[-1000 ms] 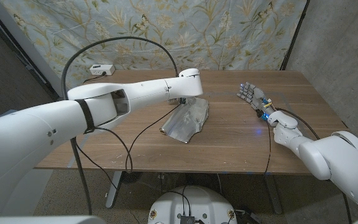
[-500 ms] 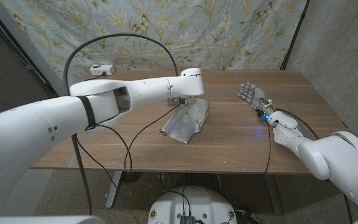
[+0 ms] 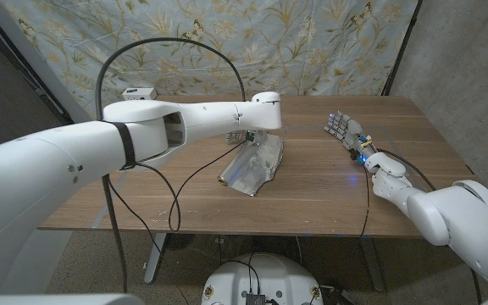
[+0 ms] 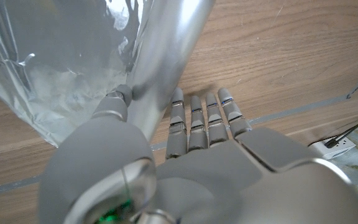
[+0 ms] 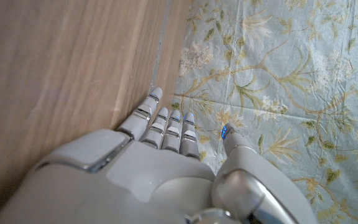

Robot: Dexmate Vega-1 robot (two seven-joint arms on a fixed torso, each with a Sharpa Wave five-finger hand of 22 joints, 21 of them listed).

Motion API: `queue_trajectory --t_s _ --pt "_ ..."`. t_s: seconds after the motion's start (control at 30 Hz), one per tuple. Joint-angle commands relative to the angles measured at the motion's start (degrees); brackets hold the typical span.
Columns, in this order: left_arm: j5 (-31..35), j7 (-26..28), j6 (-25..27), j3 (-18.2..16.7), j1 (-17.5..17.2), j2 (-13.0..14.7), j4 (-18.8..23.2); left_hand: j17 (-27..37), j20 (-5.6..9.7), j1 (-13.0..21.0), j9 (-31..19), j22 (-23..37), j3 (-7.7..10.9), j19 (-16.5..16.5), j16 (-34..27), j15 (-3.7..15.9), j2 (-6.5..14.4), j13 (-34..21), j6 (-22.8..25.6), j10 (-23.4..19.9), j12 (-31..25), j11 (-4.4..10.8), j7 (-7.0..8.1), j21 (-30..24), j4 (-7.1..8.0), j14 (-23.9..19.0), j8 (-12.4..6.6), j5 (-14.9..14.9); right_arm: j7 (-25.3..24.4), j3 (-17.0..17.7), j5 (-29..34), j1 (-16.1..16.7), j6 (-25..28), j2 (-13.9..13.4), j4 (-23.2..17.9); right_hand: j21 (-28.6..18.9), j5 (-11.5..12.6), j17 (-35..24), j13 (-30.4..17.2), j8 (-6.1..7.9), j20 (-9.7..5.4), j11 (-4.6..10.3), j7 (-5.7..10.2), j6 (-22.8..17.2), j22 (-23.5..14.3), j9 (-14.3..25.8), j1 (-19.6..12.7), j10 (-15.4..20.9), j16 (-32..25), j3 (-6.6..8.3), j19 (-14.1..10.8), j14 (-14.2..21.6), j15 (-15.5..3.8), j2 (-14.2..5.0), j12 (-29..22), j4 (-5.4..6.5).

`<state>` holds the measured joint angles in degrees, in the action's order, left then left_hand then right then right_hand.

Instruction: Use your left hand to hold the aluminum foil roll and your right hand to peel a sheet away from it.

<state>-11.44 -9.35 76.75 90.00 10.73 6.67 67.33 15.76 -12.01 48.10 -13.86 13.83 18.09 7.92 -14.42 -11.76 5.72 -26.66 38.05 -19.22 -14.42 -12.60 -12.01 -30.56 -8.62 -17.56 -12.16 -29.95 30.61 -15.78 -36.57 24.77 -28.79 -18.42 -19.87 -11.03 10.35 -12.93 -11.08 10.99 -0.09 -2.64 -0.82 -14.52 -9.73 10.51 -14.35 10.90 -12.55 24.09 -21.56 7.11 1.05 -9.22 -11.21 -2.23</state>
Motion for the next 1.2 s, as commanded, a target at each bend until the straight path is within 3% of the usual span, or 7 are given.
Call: queue_trajectory --t_s 0.03,0.1,0.23,0.33,0.7,0.9,1.2 --pt "1.8 -2.0 -1.0 2.5 0.8 -2.6 -3.7 -0.6 -0.28 1.5 -1.8 -0.5 2.92 2.4 -0.5 0.28 0.2 -1.3 5.3 -3.4 -1.1 0.06 0.01 -2.4 -0.30 -3.6 -1.42 -1.8 0.0 1.2 0.1 0.4 0.6 0.0 0.1 -0.3 -0.2 -0.1 -0.2 0.16 0.49 -0.08 0.42 -0.2 -0.2 0.3 -0.7 0.1 -0.3 0.17 -0.3 0.3 0.22 -0.06 -0.2 -0.32" --pt "2.6 -1.7 -0.9 3.2 0.7 -3.1 -4.2 -0.6 -0.30 1.7 -3.2 -0.8 4.25 2.6 -0.5 0.44 -0.1 -2.1 6.3 -4.0 -1.2 0.09 -0.05 -3.5 -0.30 -4.4 -1.24 -2.0 -0.2 1.3 0.2 0.4 0.9 0.0 0.2 -0.3 -0.2 -0.1 -0.2 0.16 0.54 0.00 0.41 -0.2 -0.2 0.3 -0.7 0.1 -0.4 0.16 -0.3 0.4 0.26 -0.07 -0.2 -0.31" --pt "3.5 -0.7 -0.7 3.0 0.2 -3.1 -4.1 -0.5 -0.32 3.5 -7.3 -1.2 6.70 5.2 -1.4 1.03 0.1 -3.2 11.5 -7.3 -2.8 0.31 0.04 -5.9 -0.64 -7.8 -2.72 -2.1 -0.3 1.4 0.4 0.3 1.4 0.1 0.2 -0.3 -0.2 -0.2 -0.2 0.17 0.63 -0.10 0.48 -0.2 -0.2 0.3 -0.7 0.2 -0.4 0.14 -0.3 0.4 0.28 -0.07 -0.3 -0.31" --pt "3.7 -0.5 -0.5 2.7 0.1 -2.8 -3.6 -0.5 -0.24 4.4 -8.4 -1.2 7.34 6.8 -2.2 1.76 0.3 -3.4 13.9 -9.0 -3.6 1.37 0.08 -6.8 -0.94 -10.0 -3.70 -2.1 -0.3 1.5 0.7 0.3 1.7 0.1 0.2 -0.3 -0.2 -0.2 -0.2 0.17 0.64 -0.01 0.47 -0.3 -0.2 0.3 -0.7 0.2 -0.4 0.14 -0.3 0.4 0.29 -0.09 -0.3 -0.31" --pt "4.9 4.9 2.2 -0.3 -1.7 1.7 4.3 -0.3 0.13 6.4 -11.7 -1.4 8.82 12.2 -4.2 5.29 0.8 -4.0 19.4 -14.6 -6.4 5.60 1.66 -9.6 -1.01 -15.4 -6.69 -1.7 -0.4 1.2 1.4 0.0 2.2 0.2 0.1 -0.3 -0.2 -0.2 -0.2 0.17 0.73 -0.04 0.47 -0.3 -0.2 0.3 -0.7 0.1 -0.4 0.12 -0.3 0.4 0.30 -0.10 -0.2 -0.34" --pt "4.6 7.5 2.2 -2.8 -3.1 3.8 6.7 -0.1 0.56 6.9 -12.4 -1.6 8.89 12.8 -4.7 6.37 0.5 -4.2 20.5 -15.6 -6.9 6.70 2.29 -10.0 -1.24 -16.3 -7.34 -1.4 -0.7 0.6 2.2 -0.4 2.6 0.1 0.1 -0.3 -0.2 -0.2 -0.2 0.16 0.77 -0.09 0.54 -0.3 -0.2 0.3 -0.7 0.2 -0.4 0.12 -0.3 0.3 0.36 -0.10 -0.3 -0.37" --pt "4.6 11.3 1.3 -7.3 -6.0 6.5 9.8 0.1 0.85 7.5 -13.2 -1.7 9.20 13.1 -4.8 6.68 0.2 -4.4 20.7 -15.9 -7.2 6.99 2.82 -10.3 -1.38 -16.6 -7.73 -1.3 -0.8 -0.3 2.6 -0.7 2.6 0.2 0.0 -0.3 -0.2 -0.2 -0.2 0.17 0.79 -0.07 0.50 -0.3 -0.2 0.3 -0.7 0.1 -0.5 0.11 -0.3 0.3 0.34 -0.13 -0.2 -0.38"
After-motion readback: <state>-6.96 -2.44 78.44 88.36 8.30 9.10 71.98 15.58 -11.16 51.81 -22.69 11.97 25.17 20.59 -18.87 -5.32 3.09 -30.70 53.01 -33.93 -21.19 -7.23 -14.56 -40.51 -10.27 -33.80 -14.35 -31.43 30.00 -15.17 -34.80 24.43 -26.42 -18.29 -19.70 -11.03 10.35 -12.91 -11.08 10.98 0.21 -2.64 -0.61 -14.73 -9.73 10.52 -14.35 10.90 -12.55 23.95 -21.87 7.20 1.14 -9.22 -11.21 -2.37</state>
